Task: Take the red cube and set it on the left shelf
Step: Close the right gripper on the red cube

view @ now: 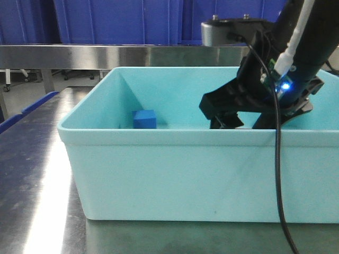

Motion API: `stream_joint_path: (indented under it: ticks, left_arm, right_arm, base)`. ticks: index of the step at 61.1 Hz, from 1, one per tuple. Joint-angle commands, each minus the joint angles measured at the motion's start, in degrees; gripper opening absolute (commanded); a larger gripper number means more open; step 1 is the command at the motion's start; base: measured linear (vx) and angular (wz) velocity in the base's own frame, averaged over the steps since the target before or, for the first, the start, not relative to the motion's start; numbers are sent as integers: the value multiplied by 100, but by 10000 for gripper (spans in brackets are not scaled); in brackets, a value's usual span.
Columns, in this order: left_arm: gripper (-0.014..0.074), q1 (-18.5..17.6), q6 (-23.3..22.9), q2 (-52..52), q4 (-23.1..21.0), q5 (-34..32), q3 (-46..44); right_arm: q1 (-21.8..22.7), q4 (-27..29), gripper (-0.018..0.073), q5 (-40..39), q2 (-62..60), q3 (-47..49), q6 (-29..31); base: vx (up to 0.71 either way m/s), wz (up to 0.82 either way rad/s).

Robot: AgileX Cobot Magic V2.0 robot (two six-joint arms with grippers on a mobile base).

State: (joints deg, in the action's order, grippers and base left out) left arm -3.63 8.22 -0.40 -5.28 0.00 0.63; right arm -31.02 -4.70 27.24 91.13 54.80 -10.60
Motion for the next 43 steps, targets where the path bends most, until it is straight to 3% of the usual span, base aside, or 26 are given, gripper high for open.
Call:
stream_joint_path:
  ticks: [1, 21, 26, 34, 43]
  left_arm:
    - [106, -27, 8, 40, -32, -478, 126]
    - [106, -27, 8, 47, -32, -478, 126]
    - [106, -27, 8, 40, -32, -478, 126]
    - [106, -27, 8, 40, -32, -478, 126]
    - [106, -27, 8, 47, -32, -478, 126]
  right_arm:
    - [0, -24, 624, -234, -110, 196, -6]
    - [0, -24, 622, -273, -23, 196, -6]
    - [0, -24, 582, -273, -23, 196, -6]
    - [-21, -24, 417, -273, -74, 204, -6]
    - [-125, -30, 122, -403, -397, 204, -6]
  base:
    - [0, 0]
    - [0, 0]
    - [0, 0]
    - [0, 0]
    - [-2, -10]
